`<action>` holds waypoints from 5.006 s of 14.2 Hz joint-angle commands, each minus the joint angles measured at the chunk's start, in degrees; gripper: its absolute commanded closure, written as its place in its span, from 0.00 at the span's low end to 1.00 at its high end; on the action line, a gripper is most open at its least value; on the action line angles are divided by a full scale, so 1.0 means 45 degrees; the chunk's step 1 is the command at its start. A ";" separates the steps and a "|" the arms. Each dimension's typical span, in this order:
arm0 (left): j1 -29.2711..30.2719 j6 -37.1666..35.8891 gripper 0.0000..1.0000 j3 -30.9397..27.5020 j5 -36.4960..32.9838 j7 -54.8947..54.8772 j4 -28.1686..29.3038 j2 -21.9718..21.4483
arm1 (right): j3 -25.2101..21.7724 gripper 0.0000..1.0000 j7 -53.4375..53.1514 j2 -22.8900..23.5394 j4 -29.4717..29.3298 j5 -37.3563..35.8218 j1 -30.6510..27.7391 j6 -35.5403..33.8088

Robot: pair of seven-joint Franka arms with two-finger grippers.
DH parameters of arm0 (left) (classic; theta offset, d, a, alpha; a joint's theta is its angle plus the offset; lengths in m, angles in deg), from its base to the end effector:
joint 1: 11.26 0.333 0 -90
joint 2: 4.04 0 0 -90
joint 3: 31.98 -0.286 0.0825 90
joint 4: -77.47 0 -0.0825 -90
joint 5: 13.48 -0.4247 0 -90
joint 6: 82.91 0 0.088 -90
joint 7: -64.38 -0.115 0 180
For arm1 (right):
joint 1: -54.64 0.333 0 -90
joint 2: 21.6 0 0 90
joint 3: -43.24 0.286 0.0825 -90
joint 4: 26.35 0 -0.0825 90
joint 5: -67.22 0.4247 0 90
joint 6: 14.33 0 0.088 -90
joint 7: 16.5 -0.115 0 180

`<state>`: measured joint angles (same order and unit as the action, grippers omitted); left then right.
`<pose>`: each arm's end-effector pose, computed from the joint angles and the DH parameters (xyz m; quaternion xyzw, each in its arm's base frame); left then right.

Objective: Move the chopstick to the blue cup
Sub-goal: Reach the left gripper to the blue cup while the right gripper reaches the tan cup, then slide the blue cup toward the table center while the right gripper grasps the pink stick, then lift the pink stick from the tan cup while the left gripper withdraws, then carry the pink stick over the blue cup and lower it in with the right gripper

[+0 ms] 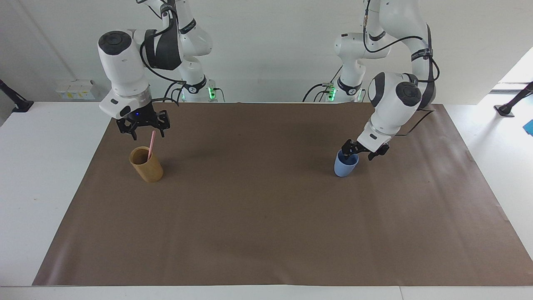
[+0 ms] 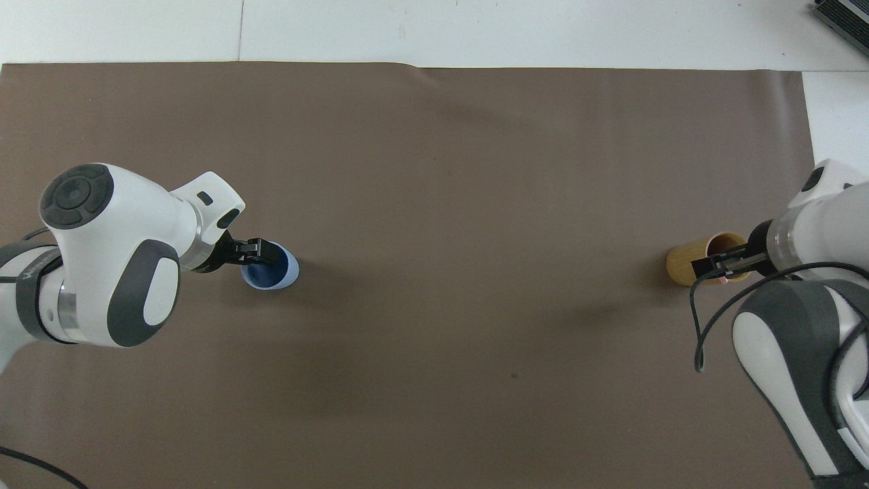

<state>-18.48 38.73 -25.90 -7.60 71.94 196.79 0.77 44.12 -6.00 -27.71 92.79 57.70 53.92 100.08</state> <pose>0.5702 -0.1401 0.3229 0.9984 -0.0221 -0.0298 0.0428 0.5659 -0.0096 0.4240 0.9890 0.1258 0.0050 0.0776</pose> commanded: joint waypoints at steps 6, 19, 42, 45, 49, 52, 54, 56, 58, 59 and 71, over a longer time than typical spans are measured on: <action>-0.0172 0.0353 1.00 -0.0198 0.0120 -0.0819 -0.0360 0.0494 | 0.0117 0.31 0.0343 -0.1512 0.2138 -0.1966 0.0119 0.0689; -0.5285 -0.2833 1.00 -0.0159 -0.0935 0.5252 -0.6317 0.2796 | 0.0156 0.68 0.0441 -0.1416 0.2119 -0.2396 0.0510 0.1255; -0.5411 -0.2421 0.00 -0.0354 -0.1872 0.6860 -0.7533 0.3467 | 0.0332 1.00 0.0558 -0.0304 -0.3443 -0.2747 0.0471 -0.4467; -0.4335 -0.3259 0.00 -0.0354 -0.1853 0.5709 -0.7258 0.2374 | 0.1032 1.00 0.0190 -0.0087 -0.4247 -0.2494 0.0491 -0.5266; -0.2735 -0.4880 0.00 -0.0335 -0.1755 0.3873 -0.7258 0.1141 | 0.2226 1.00 -0.2988 -0.0088 -0.4559 -0.0803 0.0471 -0.5366; -0.1758 -0.5603 0.00 -0.0335 -0.1755 0.2447 -0.7219 0.0594 | 0.2285 1.00 -0.5840 0.0088 -0.4444 0.2439 0.0452 -0.4084; -0.1230 -0.5918 0.00 -0.0354 -0.1755 0.1568 -0.7161 0.0437 | 0.2305 1.00 -0.7285 0.0127 -0.4424 0.3305 0.0684 -0.3551; -0.0450 -0.5997 0.00 -0.0335 -0.1697 0.0554 -0.6888 0.0203 | 0.2305 1.00 -1.0052 0.0244 -0.4424 0.4298 0.1522 -0.3492; 0.0254 -0.6133 0.00 -0.0354 -0.1327 -0.0715 -0.6711 -0.0167 | 0.2305 1.00 -1.1080 0.0303 -0.4404 0.4655 0.2226 -0.3162; 0.0721 -0.6134 0.00 -0.0335 -0.1248 -0.1243 -0.6750 -0.0247 | 0.2305 1.00 -1.1102 0.0361 -0.4385 0.4655 0.2384 -0.3140; 0.1175 -0.8202 0.00 -0.0472 -0.0974 -0.2459 -0.6829 -0.1829 | 0.2305 1.00 -0.7981 0.0693 -0.1788 0.4577 0.3008 -0.0466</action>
<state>-13.12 2.60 -27.88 -12.64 61.27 164.25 -6.56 54.69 -45.70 -24.68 81.89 77.29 66.55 94.55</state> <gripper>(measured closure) 0.000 0.912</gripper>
